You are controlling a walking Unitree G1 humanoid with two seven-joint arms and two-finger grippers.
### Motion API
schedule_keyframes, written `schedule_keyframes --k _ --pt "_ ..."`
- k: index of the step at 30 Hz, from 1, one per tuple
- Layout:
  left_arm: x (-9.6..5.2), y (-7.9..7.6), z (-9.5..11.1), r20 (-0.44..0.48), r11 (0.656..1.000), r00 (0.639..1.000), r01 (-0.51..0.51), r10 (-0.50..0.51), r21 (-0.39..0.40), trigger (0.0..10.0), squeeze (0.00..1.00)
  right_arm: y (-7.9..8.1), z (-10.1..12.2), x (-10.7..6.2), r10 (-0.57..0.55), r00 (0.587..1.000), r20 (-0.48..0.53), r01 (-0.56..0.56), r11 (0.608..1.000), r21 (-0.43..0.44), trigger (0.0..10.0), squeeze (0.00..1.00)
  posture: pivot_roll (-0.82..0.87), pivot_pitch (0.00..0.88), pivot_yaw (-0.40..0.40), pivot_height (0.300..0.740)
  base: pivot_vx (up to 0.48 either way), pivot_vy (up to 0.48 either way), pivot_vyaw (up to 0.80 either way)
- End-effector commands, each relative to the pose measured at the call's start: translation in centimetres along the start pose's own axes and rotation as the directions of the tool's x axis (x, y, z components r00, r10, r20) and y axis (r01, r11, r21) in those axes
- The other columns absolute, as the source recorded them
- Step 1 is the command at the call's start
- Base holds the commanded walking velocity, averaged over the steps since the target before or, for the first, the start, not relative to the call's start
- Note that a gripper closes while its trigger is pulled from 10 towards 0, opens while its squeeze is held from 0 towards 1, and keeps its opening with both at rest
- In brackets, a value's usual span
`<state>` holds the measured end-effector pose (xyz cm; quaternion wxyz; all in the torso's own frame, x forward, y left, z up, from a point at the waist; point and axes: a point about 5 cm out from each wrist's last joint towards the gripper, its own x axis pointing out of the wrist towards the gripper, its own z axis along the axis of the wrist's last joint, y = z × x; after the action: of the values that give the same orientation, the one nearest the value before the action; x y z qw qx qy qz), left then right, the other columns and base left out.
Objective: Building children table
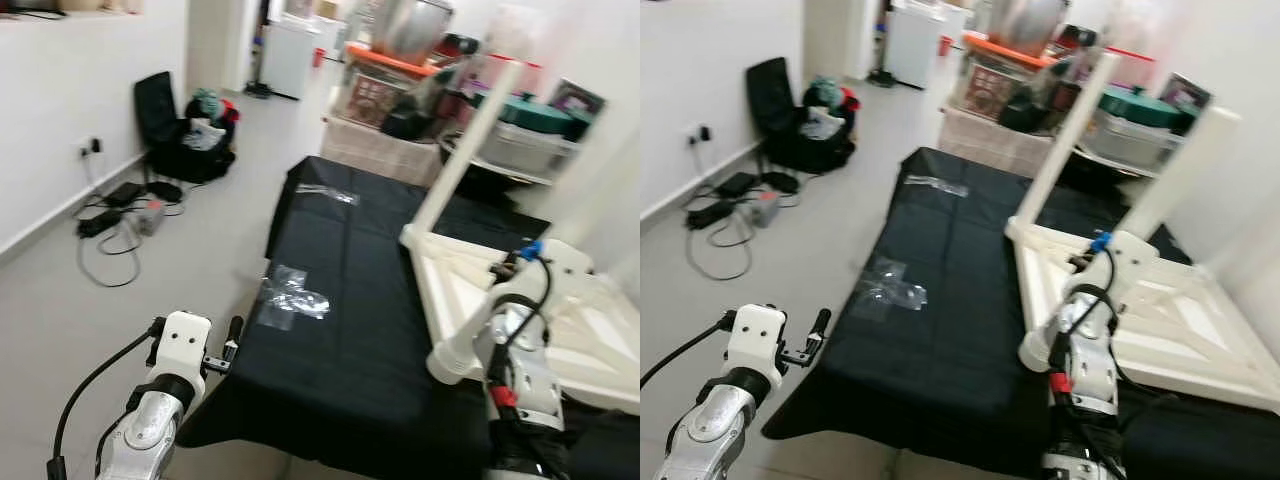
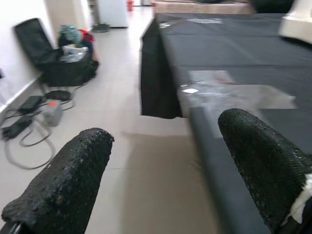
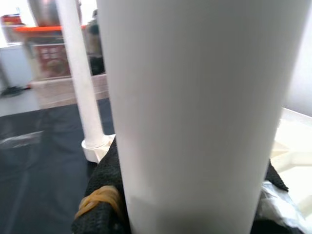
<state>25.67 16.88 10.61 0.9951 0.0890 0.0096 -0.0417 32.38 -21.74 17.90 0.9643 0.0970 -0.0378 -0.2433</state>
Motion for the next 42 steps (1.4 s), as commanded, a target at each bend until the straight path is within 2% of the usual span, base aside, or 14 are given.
schedule_keyframes --k 1,2,3,6,7,8,14,16,17,19,21,26,32,42 --pt "0.1 -0.5 0.1 -0.002 1.000 1.000 0.019 -0.019 0.003 10.0 0.00 1.2 -1.5 -0.8 0.106 0.993 -0.050 -0.107 0.994 -0.023 10.0 0.07 0.13 0.000 -0.200 0.740 0.000 0.000 0.00" --pt "0.1 -0.5 0.1 -0.002 1.000 1.000 0.019 -0.019 0.003 10.0 0.00 1.2 -1.5 -0.8 0.106 0.993 -0.050 -0.107 0.994 -0.023 10.0 0.07 0.13 0.000 -0.200 0.740 0.000 0.000 0.00" --pt "0.1 -0.5 0.1 -0.001 1.000 1.000 0.018 -0.018 0.002 10.0 0.00 1.4 -0.8 -0.3 0.160 0.986 -0.035 -0.160 0.987 0.018 10.0 1.00 0.13 0.000 -0.202 0.740 0.000 0.000 0.00" --pt "0.1 -0.6 0.1 -0.001 1.000 1.000 0.020 -0.020 0.001 10.0 0.00 2.4 0.9 0.5 0.358 0.934 -0.017 -0.354 0.929 0.110 10.0 1.00 0.13 0.000 -0.202 0.740 0.000 0.000 0.00" --pt "0.2 -0.6 0.1 -0.001 1.000 1.000 0.022 -0.022 0.000 10.0 0.00 3.4 1.8 0.4 0.508 0.861 0.001 -0.502 0.852 0.148 10.0 0.00 0.13 0.000 -0.198 0.740 0.000 0.000 0.00" --pt "0.2 -0.7 0.1 -0.001 1.000 1.000 0.025 -0.025 0.000 10.0 0.00 4.4 2.9 -0.4 0.711 0.703 0.023 -0.703 0.691 0.169 10.0 0.00 0.13 0.000 -0.201 0.740 0.000 0.000 0.00" --pt "0.2 -0.6 0.2 0.003 1.000 1.000 0.017 -0.017 0.000 10.0 0.00 5.1 2.7 -1.0 0.847 0.532 -0.005 -0.837 0.527 0.149 10.0 0.00 0.15 0.000 -0.214 0.740 0.000 0.000 0.00" --pt "0.3 -0.4 0.3 0.005 1.000 1.000 0.009 -0.009 0.001 10.0 0.00 5.4 2.3 -0.6 0.841 0.541 -0.010 -0.830 0.535 0.158 10.0 0.00 0.15 0.000 -0.216 0.740 0.000 0.000 0.00" --pt "0.3 -0.4 0.3 0.005 1.000 1.000 0.008 -0.008 0.002 10.0 0.00 5.5 2.1 -0.5 0.844 0.536 -0.012 -0.831 0.531 0.165 5.5 0.00 0.15 0.000 -0.218 0.740 0.000 0.000 0.00" --pt "0.3 -0.4 0.3 0.005 1.000 1.000 0.008 -0.008 0.002 10.0 0.00 5.5 2.1 -0.5 0.844 0.536 -0.012 -0.831 0.531 0.165 5.5 0.00 0.15 0.000 -0.218 0.740 0.000 0.000 0.00" --pt "0.2 -0.4 0.3 0.005 1.000 1.000 0.008 -0.008 0.002 10.0 0.00 5.5 1.8 -0.3 0.840 0.543 -0.012 -0.826 0.536 0.172 0.0 0.00 0.15 0.000 -0.214 0.740 0.000 0.000 0.00" --pt "0.2 -0.5 0.3 0.004 1.000 1.000 0.012 -0.012 0.001 10.0 0.00 4.3 1.4 0.6 0.766 0.643 -0.024 -0.753 0.638 0.160 0.0 0.00 0.15 0.000 -0.214 0.740 0.000 0.000 0.00" --pt "0.1 -0.5 0.2 0.001 1.000 1.000 0.013 -0.013 0.000 10.0 0.00 -3.7 -0.3 3.7 0.073 0.991 -0.113 -0.060 0.992 0.109 0.0 0.00 0.13 0.000 -0.203 0.740 0.000 0.000 0.00" --pt "0.1 -0.6 0.1 -0.004 1.000 1.000 0.023 -0.023 0.003 10.0 0.00 -0.5 -2.9 -3.1 0.057 0.994 -0.096 -0.057 0.998 0.002 0.0 0.00 0.13 0.000 -0.192 0.740 0.000 0.000 0.00"
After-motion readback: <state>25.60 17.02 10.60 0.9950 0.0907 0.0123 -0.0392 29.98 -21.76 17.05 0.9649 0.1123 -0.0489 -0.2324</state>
